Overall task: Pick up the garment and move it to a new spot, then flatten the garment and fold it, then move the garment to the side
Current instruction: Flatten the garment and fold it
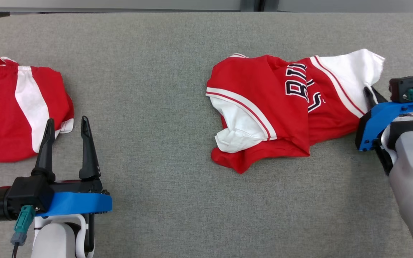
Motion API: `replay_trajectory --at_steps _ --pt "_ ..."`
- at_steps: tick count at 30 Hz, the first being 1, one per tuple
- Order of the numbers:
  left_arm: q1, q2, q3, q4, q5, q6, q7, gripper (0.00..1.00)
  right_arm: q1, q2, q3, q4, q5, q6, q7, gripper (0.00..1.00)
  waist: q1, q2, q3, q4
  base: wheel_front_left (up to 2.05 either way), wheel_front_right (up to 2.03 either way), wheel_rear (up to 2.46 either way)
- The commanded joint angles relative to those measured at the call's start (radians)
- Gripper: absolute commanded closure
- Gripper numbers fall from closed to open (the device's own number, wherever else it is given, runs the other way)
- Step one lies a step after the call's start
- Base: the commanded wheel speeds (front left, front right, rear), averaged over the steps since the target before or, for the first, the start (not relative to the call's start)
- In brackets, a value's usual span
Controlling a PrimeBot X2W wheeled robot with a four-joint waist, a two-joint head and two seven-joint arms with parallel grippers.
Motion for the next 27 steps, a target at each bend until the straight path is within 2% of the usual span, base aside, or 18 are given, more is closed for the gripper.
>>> replay_trajectory --at_steps 1,5,8,12,16,20,27 --pt "0.009 0.000 0.006 -0.005 0.000 0.004 -0.003 0.00 0.007 -0.023 -0.005 -0.004 0.009 -0.001 -0.020 1.00 -0.0002 0.0000 -0.016 -0.006 0.00 0.00 0.00" --pt "0.026 0.000 0.016 -0.010 0.003 0.006 -0.003 0.00 0.012 -0.066 -0.027 -0.035 0.026 0.000 -0.062 1.00 -0.0002 0.0000 -0.048 -0.010 0.00 0.00 0.00" --pt "0.040 -0.001 0.024 -0.016 0.003 0.007 -0.003 0.00 0.021 -0.097 -0.047 -0.111 0.037 -0.001 -0.080 1.00 -0.0002 0.0000 -0.066 -0.016 0.00 0.00 0.00" --pt "0.057 0.000 0.035 -0.026 0.004 0.010 -0.003 0.00 0.085 -0.065 -0.069 -0.328 0.058 0.000 -0.081 1.00 -0.0002 0.0000 -0.080 -0.024 0.00 0.00 0.00" --pt "0.070 0.000 0.035 -0.037 -0.002 0.016 -0.003 0.00 0.141 -0.033 -0.049 -0.500 0.075 0.000 -0.082 1.00 -0.0002 0.0000 -0.092 -0.024 0.00 0.00 0.00" --pt "0.085 0.000 0.032 -0.043 -0.003 0.019 -0.003 0.00 0.203 0.017 0.017 -0.625 0.099 0.000 -0.081 1.00 -0.0002 0.0000 -0.112 -0.016 0.00 0.00 0.00" --pt "0.104 0.000 0.034 -0.046 -0.009 0.027 -0.003 0.00 0.258 0.080 0.240 -0.751 0.170 0.000 -0.082 1.00 -0.0002 0.0000 -0.137 0.015 0.00 0.00 0.00"
